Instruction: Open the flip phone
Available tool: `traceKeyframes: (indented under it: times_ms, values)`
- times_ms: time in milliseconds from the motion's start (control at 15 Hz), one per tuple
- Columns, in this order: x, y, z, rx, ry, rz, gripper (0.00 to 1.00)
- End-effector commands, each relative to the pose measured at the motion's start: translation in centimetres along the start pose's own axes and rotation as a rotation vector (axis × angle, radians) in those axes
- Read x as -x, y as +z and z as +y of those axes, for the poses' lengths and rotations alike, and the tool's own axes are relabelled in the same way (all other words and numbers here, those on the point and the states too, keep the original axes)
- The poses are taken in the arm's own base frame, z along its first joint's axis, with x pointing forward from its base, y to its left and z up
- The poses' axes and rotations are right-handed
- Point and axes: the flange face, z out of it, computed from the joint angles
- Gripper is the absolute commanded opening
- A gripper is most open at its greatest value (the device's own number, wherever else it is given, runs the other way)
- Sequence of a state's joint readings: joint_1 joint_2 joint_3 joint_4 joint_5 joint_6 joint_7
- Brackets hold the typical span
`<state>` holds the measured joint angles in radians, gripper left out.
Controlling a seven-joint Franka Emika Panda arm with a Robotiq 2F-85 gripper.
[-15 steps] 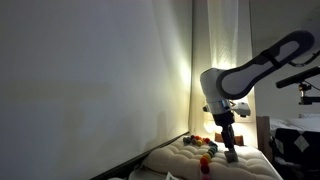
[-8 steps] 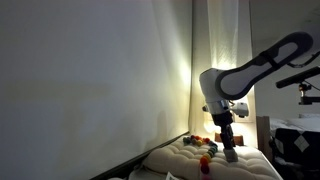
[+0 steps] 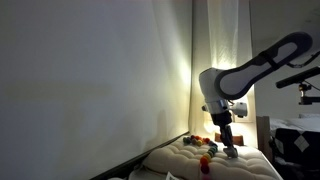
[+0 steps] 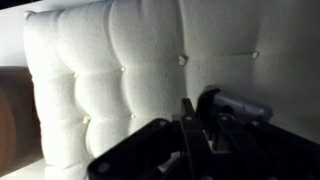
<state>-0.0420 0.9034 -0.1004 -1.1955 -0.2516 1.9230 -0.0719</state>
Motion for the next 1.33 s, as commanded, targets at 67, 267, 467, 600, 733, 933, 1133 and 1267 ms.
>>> traceKeyframes:
  times_ms: [67, 267, 467, 600, 733, 933, 1133, 1267]
  values:
    - [-0.1, 0.0, 0.2, -0.026, -0.018, -0.020, 0.00]
    - [0.0, 0.1, 0.4, -0.040, -0.034, -0.021, 0.00]
    - [0.5, 0.2, 0.7, 0.001, -0.024, -0.047, 0.00]
    - [1.2, -0.2, 1.5, 0.067, 0.039, -0.068, 0.00]
    - [1.7, -1.0, 2.6, 0.126, 0.144, -0.061, 0.00]
    - [2.4, -2.8, 3.7, 0.133, 0.236, -0.041, 0.00]
    - [2.6, -4.1, 4.1, 0.168, 0.331, -0.032, 0.00]
    - [2.8, -4.5, 4.3, 0.224, 0.424, -0.036, 0.00]
